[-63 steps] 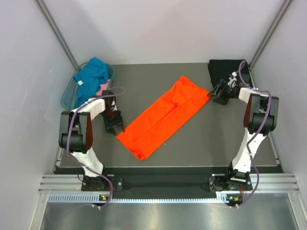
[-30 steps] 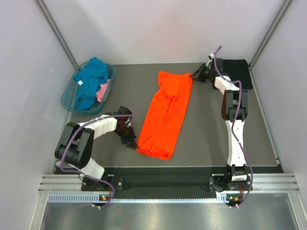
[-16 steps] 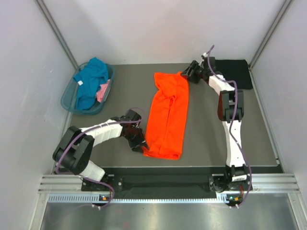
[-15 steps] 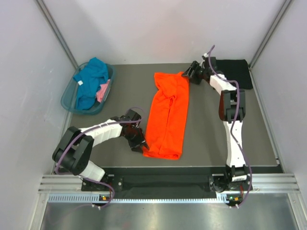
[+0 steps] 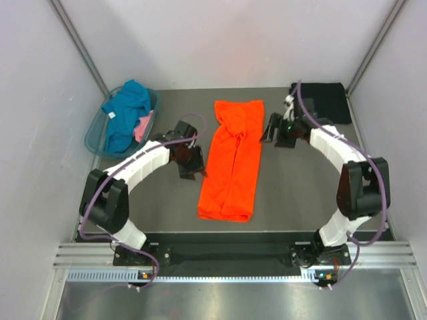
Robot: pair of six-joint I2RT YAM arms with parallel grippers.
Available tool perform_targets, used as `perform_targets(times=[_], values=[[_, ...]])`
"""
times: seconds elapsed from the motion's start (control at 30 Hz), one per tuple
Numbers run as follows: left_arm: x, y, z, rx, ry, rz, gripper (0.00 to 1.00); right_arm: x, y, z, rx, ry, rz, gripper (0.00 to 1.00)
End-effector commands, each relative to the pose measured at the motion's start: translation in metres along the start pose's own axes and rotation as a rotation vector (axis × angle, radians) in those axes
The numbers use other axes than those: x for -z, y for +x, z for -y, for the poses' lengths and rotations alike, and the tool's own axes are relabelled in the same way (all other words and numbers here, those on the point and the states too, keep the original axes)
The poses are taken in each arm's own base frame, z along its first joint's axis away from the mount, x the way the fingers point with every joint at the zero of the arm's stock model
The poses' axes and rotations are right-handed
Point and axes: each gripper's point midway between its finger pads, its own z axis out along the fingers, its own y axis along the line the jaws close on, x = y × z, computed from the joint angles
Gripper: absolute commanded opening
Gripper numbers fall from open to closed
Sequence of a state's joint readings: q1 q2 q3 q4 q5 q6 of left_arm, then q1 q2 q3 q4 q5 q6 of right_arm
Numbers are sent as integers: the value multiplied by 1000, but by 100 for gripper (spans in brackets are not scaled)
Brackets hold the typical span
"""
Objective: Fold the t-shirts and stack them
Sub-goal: Fold the tshirt
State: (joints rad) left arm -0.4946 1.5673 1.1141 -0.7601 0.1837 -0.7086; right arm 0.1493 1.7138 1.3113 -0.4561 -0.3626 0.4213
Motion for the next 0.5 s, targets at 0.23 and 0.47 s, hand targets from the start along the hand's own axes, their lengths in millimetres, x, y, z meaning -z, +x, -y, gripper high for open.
perform_targets(times=[0.23,0.47], values=[[-23,-206,23,-96,122,374,47,68,134,-44,113,-139,-149,70],[-70,-310,55,-82,243,551,42,96,161,-34,115,-117,-172,68]])
